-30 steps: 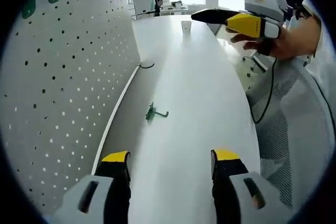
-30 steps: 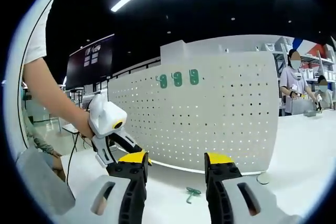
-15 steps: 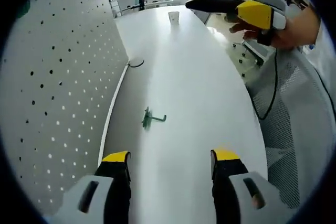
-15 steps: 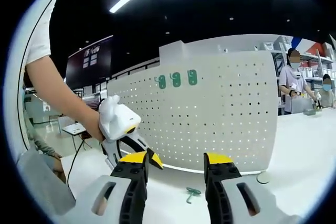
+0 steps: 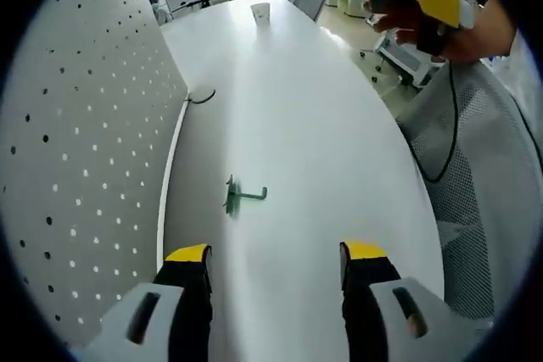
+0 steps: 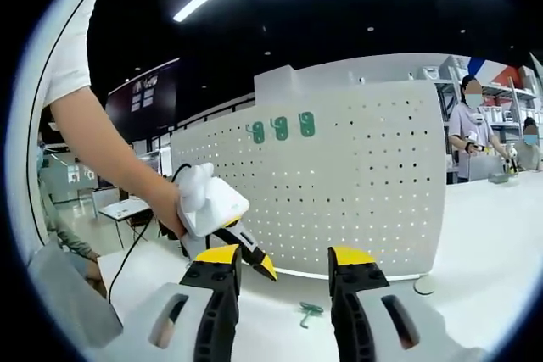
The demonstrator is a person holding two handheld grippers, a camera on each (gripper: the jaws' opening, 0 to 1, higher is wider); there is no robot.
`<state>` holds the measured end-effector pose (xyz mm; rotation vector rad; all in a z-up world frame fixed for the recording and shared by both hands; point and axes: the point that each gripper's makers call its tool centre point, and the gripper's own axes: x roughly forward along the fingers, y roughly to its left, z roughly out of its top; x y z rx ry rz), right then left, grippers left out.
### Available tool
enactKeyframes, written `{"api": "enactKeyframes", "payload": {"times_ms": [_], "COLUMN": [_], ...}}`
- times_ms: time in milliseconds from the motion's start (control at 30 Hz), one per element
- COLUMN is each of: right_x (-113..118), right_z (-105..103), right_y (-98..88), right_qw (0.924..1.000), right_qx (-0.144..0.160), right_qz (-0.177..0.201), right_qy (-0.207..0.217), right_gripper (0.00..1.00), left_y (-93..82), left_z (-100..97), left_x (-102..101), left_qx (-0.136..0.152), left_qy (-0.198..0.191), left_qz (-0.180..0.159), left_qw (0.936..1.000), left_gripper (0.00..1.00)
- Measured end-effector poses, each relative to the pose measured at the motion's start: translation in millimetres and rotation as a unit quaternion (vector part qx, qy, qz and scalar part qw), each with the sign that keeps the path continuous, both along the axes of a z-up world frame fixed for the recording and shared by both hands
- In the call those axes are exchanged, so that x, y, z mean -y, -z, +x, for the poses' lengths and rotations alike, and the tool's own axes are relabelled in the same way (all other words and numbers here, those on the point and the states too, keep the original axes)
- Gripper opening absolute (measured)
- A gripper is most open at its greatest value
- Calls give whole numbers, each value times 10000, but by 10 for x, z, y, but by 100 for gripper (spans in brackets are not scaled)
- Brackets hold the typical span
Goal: Insert the hook assembly into the mounting plate slot until the hook locks in place.
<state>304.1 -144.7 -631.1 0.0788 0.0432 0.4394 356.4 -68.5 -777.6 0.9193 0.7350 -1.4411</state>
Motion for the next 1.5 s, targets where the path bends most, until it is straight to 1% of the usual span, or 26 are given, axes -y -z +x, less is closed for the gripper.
{"api": "enactKeyframes", "payload": {"times_ms": [467, 533, 600, 900, 1167, 1300, 1500], "right_x": [33, 33, 35, 45, 75, 104, 114], "right_z": [11, 15, 18, 15, 21, 28, 23], "right_y": [-2, 3, 3, -18, -16, -16, -35], "right_qw": [10000, 10000, 10000, 9999, 9998, 9997, 9995], "right_qx": [-8, -18, -14, 23, 1, 1, 23], "right_qz": [42, 29, 29, 79, 151, 207, 249], "right_qy": [59, 60, 65, 69, 106, 150, 167], "right_gripper": [38, 38, 38, 38, 38, 38, 38], "left_y": [182, 205, 217, 306, 422, 457, 567], "left_z": [112, 108, 127, 211, 255, 259, 268], "left_x": [82, 83, 93, 181, 248, 309, 343], "left_qx": [-20, -65, -10, -38, -124, -209, -257], "left_qy": [292, 344, 460, 631, 731, 721, 786], "left_qz": [311, 376, 448, 614, 797, 799, 924], "left_qw": [9991, 9987, 9979, 9961, 9941, 9940, 9923], "left_gripper": [62, 62, 62, 62, 61, 60, 57]}}
